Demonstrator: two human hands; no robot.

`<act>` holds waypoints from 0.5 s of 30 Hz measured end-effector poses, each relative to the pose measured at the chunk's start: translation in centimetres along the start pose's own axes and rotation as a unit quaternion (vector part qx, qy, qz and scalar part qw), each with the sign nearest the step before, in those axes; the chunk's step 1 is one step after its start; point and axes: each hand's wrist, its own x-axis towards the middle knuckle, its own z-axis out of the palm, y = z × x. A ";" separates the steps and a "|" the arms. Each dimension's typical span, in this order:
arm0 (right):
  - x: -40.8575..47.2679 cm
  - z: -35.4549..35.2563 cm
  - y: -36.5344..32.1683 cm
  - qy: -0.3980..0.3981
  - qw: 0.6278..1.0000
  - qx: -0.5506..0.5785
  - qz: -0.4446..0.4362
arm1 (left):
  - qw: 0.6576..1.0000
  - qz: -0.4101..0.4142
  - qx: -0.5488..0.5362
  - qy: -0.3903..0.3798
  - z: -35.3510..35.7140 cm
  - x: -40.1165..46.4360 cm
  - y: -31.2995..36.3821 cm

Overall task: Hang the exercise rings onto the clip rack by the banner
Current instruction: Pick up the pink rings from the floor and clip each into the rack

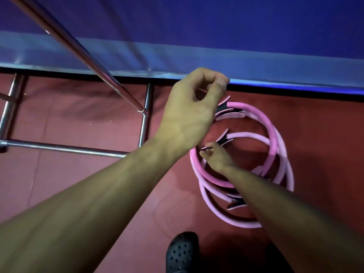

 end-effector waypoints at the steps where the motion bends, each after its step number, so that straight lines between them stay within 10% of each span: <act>1: 0.8 1.2 0.4 -0.001 1.000 -0.001 -0.002 | 1.000 -0.003 0.004 0.001 -0.2 0.0 -0.7; 15: 0.6 3.5 0.6 0.020 0.997 -0.061 -0.046 | 0.999 -0.031 0.032 0.024 -0.4 -0.1 -3.4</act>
